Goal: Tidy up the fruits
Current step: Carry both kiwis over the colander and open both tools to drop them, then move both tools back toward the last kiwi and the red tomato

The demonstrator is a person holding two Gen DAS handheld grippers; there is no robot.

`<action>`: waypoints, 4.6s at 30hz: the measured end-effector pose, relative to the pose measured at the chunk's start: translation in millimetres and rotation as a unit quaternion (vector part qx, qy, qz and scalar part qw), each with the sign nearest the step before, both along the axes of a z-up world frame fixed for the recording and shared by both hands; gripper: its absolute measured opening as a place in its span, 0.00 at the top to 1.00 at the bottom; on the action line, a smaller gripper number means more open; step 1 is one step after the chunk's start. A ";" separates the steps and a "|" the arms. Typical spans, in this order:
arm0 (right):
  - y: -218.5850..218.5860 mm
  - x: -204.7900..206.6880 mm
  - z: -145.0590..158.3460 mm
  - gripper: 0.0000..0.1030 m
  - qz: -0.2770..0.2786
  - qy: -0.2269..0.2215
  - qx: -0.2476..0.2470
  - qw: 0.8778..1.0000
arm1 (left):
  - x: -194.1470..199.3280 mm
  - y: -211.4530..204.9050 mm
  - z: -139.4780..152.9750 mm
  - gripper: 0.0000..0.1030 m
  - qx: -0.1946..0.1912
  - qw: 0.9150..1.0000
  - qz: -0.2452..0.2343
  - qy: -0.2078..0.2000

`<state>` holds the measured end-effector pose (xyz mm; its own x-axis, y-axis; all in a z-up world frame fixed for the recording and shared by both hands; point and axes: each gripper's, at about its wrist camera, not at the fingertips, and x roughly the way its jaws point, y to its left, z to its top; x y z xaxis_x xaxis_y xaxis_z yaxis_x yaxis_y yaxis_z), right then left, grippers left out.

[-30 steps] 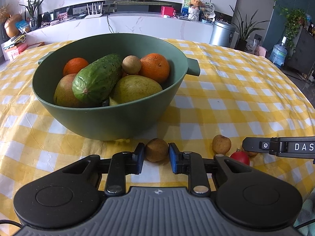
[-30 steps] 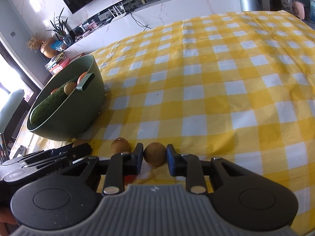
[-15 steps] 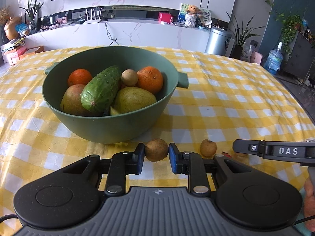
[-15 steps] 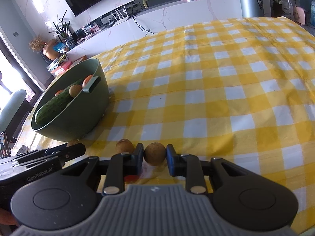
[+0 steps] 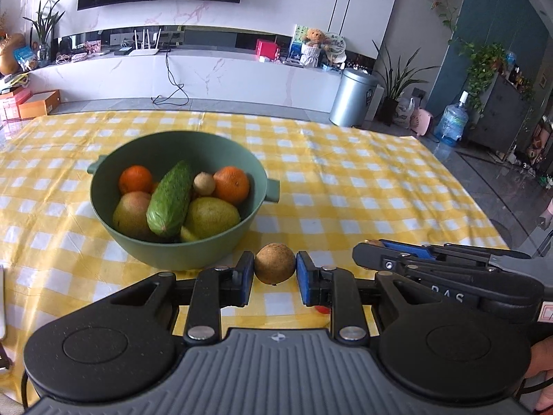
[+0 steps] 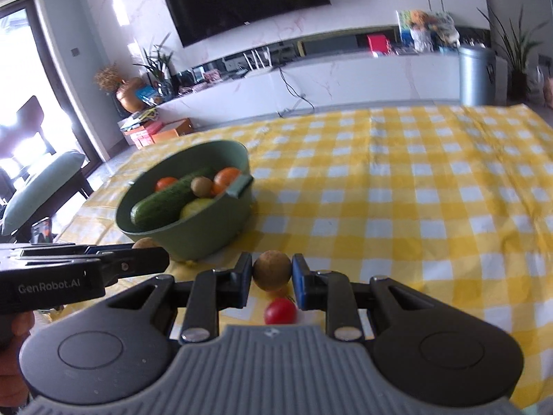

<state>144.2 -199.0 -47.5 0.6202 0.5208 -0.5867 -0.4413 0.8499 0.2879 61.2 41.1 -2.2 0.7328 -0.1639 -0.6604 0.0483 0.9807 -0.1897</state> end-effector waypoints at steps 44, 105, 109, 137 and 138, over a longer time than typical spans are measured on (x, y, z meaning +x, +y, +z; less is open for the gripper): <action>141.2 124.8 20.3 0.80 0.144 0.001 -0.059 0.988 | 116.2 114.4 -9.1 0.72 -0.056 0.996 0.054 0.037; 140.4 117.8 33.1 0.38 0.139 -0.068 -0.124 0.980 | 96.2 81.2 17.4 0.35 -0.004 0.992 0.125 -0.027; 116.4 103.3 40.9 0.37 0.123 -0.060 -0.101 0.985 | 81.7 69.8 29.9 0.34 -0.012 0.993 0.115 -0.035; -28.7 -0.2 -12.6 0.29 -0.030 0.025 -0.024 0.999 | 14.8 -37.6 -9.4 0.38 0.021 0.997 -0.071 0.018; -29.5 -0.3 -16.1 0.29 -0.027 0.027 -0.024 0.999 | 14.6 -37.7 -12.9 0.39 0.021 0.997 -0.075 0.021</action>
<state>143.9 -228.6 -63.6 0.6131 0.4589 -0.6431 -0.3802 0.8849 0.2690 75.8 3.5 -15.1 0.6737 -0.2411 -0.6985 0.1883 0.9701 -0.1532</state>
